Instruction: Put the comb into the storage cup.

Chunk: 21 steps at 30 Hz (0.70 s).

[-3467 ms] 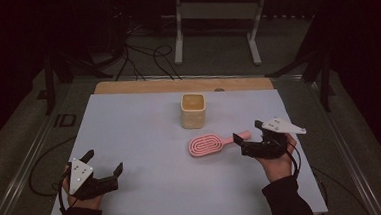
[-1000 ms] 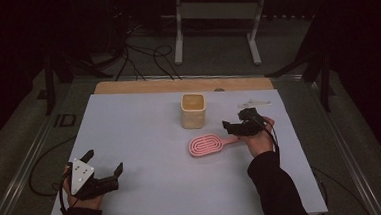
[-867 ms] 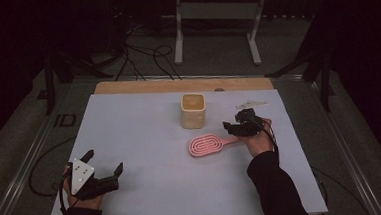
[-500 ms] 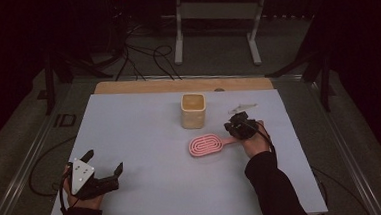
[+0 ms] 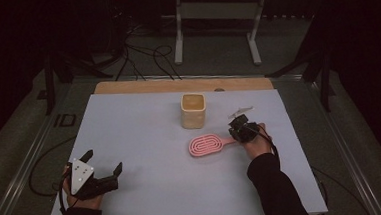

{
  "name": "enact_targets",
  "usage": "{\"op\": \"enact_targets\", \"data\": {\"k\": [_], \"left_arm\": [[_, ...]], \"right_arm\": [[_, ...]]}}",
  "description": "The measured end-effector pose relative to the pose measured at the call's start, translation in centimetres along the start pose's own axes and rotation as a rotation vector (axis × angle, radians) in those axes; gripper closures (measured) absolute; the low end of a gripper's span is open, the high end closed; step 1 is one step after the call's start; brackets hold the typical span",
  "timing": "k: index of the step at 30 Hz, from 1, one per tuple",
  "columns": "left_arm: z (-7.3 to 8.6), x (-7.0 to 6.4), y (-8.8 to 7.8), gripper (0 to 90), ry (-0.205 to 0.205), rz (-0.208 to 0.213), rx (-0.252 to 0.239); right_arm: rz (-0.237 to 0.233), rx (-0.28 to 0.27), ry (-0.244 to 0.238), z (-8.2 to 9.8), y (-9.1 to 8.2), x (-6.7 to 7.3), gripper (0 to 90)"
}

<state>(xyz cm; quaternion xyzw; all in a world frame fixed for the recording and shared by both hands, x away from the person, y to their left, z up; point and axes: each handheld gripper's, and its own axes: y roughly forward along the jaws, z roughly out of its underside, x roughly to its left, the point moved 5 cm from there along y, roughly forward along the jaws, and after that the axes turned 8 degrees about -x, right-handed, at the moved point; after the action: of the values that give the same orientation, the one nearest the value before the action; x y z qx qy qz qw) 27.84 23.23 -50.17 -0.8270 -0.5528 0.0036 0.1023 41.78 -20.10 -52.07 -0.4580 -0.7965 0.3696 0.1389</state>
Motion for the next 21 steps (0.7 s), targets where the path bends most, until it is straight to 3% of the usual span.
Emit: {"op": "enact_targets", "data": {"k": [11,17,21], "left_arm": [[0.0,0.0,0.0,0.7,0.0,-0.004,0.003],[0.0,0.1,-0.1,0.7,-0.001,-0.007,0.002],[0.0,0.0,0.0,0.8,0.0,-0.005,0.004]], "right_arm": [[-0.006,0.026,-0.007,1.0,-0.5,-0.5,89.8],[-0.02,0.038,-0.019,1.6,-0.5,0.1,89.8],[-0.021,0.046,-0.052,2.3,-0.7,0.6,89.7]]}}
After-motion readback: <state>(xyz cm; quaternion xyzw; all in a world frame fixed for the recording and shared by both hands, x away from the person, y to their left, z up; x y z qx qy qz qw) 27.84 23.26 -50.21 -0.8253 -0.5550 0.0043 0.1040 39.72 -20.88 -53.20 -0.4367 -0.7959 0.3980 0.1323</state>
